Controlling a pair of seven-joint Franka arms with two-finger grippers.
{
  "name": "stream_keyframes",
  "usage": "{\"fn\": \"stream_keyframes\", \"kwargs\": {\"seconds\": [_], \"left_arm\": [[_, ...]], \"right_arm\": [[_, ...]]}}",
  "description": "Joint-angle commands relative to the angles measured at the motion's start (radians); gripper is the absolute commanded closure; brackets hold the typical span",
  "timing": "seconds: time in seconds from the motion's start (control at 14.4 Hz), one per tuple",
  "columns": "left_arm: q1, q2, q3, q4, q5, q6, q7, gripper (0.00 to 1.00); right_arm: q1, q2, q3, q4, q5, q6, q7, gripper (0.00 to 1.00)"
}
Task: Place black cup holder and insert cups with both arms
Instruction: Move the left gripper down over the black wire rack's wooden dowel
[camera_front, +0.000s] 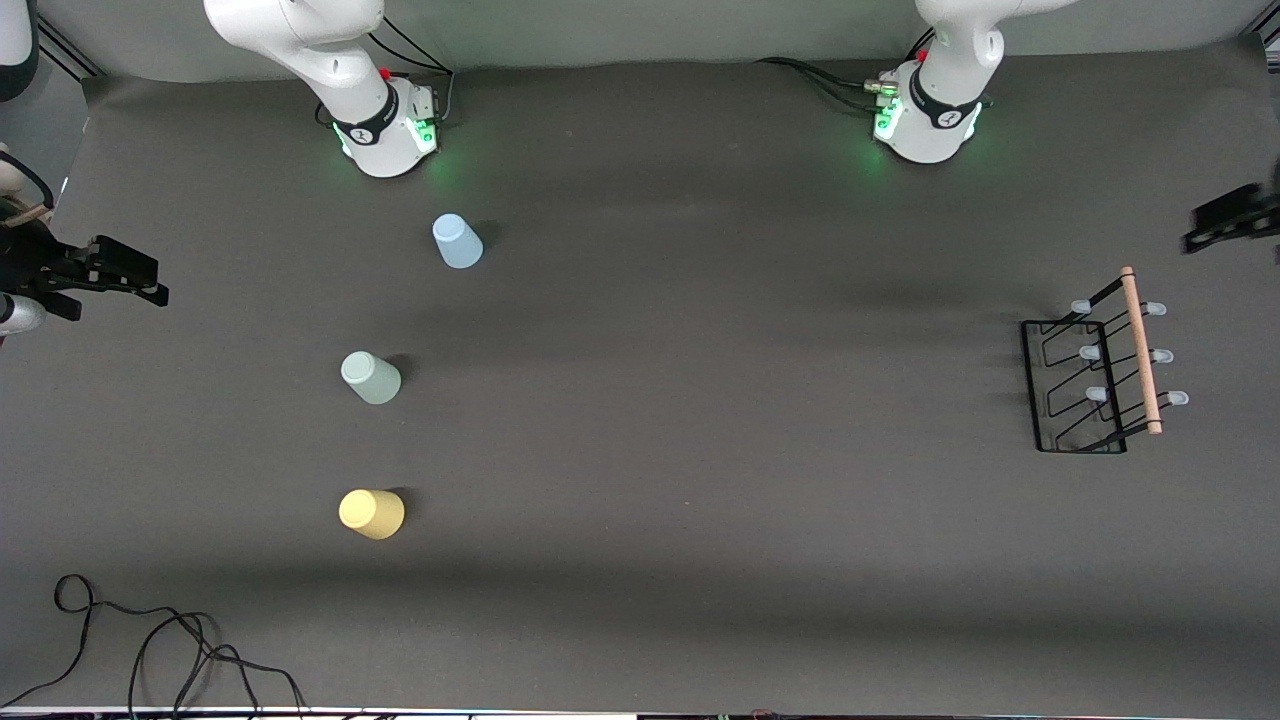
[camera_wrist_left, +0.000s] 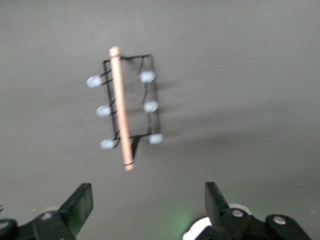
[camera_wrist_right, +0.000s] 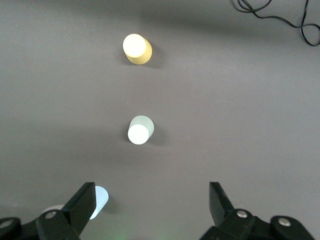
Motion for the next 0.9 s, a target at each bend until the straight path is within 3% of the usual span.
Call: {"fn": "stream_keyframes", "kwargs": {"seconds": [0.0,0.28,0.62,0.83], "left_arm": [[0.071,-0.109,-0.009,-0.120,-0.008,0.039,0.088,0.00],[0.076,-0.146,-0.009,-0.252,-0.004,0.171,0.088,0.00],[0.116,-0.106,-0.008,-0.536,-0.004,0.591,0.143,0.00],[0.120,-0.008,-0.008,-0.556,-0.008,0.699,0.166,0.00]], "right_arm": [[0.004,-0.025,-0.005,-0.026,0.015,0.018,0.017,0.00],[0.004,-0.025,-0.005,-0.026,0.015,0.022,0.019,0.00],[0.002,-0.026,-0.010,-0.041,0.047,0.038,0.017,0.00],[0.005,-0.034,-0.008,-0.087,0.047,0.088,0.016,0.00]]}}
